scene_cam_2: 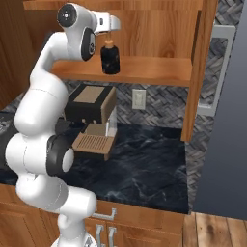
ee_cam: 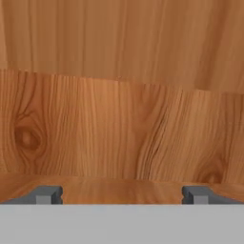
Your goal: Pick up the soap dispenser and soap dispenser from the sink, and place them back in the cabinet, and close the cabinet doors.
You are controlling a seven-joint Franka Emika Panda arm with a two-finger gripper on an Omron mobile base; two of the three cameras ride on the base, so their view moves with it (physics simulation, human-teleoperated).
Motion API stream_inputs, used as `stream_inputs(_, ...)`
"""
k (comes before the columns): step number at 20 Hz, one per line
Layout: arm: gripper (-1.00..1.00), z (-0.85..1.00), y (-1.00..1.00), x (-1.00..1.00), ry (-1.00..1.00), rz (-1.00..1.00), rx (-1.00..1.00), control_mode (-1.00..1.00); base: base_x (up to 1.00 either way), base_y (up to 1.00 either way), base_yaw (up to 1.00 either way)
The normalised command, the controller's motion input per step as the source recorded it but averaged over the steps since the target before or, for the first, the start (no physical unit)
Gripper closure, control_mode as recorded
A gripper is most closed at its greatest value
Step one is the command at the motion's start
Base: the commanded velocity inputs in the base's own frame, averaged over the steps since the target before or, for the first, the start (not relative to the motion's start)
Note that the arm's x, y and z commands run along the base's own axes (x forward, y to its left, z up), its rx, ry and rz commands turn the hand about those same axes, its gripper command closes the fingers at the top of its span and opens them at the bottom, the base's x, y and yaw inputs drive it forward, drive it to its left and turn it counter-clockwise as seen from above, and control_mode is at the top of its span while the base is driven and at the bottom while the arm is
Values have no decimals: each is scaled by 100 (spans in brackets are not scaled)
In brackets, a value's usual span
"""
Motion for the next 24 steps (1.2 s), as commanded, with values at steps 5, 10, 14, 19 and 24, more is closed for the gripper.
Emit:
stream_inputs(5,-100,0,-7,-64,-2,0,0,-100,0,0,0)
stream_inputs(10,-100,0,0,-74,0,0,0,-100,0,0,0)
stream_inputs(14,-100,0,2,-21,-8,0,0,-100,0,0,0)
stream_inputs(19,-100,0,11,-3,-8,0,0,-100,0,0,0)
stream_inputs(24,-100,2,4,-39,1,0,0,-100,0,0,0)
